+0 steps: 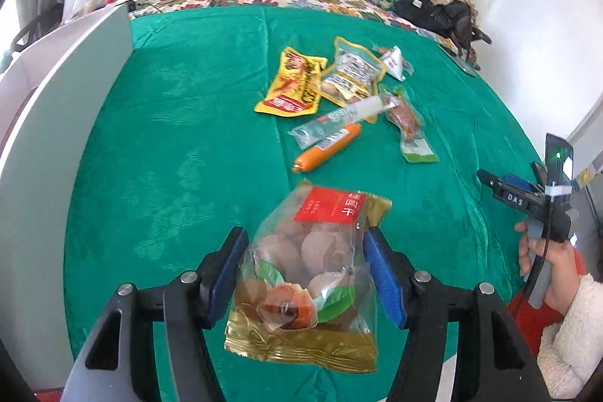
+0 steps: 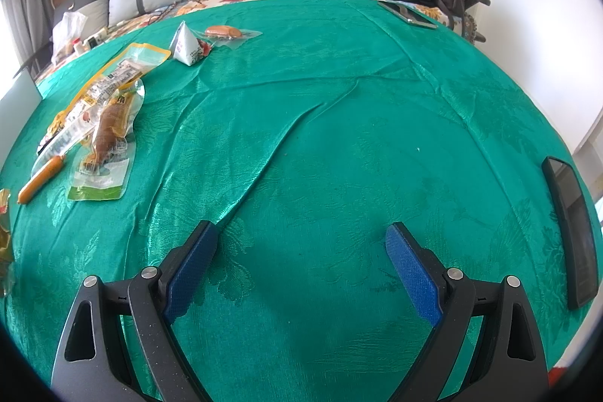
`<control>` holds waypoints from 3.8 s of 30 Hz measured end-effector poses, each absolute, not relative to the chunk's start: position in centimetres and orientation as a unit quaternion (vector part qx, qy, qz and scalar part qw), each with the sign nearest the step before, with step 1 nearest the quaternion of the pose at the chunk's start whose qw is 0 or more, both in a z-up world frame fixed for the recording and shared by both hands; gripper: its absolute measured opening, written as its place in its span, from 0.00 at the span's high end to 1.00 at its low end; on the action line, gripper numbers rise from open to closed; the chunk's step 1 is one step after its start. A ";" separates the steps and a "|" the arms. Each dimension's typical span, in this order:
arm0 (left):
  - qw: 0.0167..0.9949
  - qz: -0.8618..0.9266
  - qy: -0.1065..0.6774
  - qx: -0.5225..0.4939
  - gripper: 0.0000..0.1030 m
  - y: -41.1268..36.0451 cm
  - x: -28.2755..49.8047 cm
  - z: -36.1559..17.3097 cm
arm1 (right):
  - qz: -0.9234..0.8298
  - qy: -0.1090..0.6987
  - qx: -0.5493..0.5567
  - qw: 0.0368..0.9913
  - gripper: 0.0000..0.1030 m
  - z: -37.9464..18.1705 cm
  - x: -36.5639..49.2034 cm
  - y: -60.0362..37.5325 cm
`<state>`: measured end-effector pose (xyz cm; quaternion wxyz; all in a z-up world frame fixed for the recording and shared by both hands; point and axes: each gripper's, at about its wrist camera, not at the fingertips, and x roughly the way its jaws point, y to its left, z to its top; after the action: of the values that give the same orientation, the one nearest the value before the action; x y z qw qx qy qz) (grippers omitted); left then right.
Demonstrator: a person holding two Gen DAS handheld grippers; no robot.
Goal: Organize snacks
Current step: 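Grasp the red-label longan bag with the left tool and lift it, then grasp the green-label meat pouch with the right tool while the left tool holds the longan bag, then carry both bags into the cardboard box and open both tools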
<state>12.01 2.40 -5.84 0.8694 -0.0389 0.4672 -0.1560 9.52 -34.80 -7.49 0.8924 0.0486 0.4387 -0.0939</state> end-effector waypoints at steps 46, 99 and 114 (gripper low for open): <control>0.888 -0.017 0.459 0.004 0.00 6.9 14.6 -12.8 | 0.002 0.483 0.086 0.871 0.12 -4.0 14.7 -30.9; 0.889 -0.018 0.458 0.005 0.00 6.7 14.8 -12.7 | 0.045 0.448 -0.017 0.893 0.07 -7.9 10.3 -26.3; 0.889 -0.018 0.458 0.005 0.00 6.7 14.8 -12.6 | 0.044 0.448 -0.017 0.893 0.07 -8.0 10.2 -26.3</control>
<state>14.77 6.72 -12.62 0.8887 0.0046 0.4581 -0.0184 10.20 -26.29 -7.96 0.8930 -0.0170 0.4476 0.0444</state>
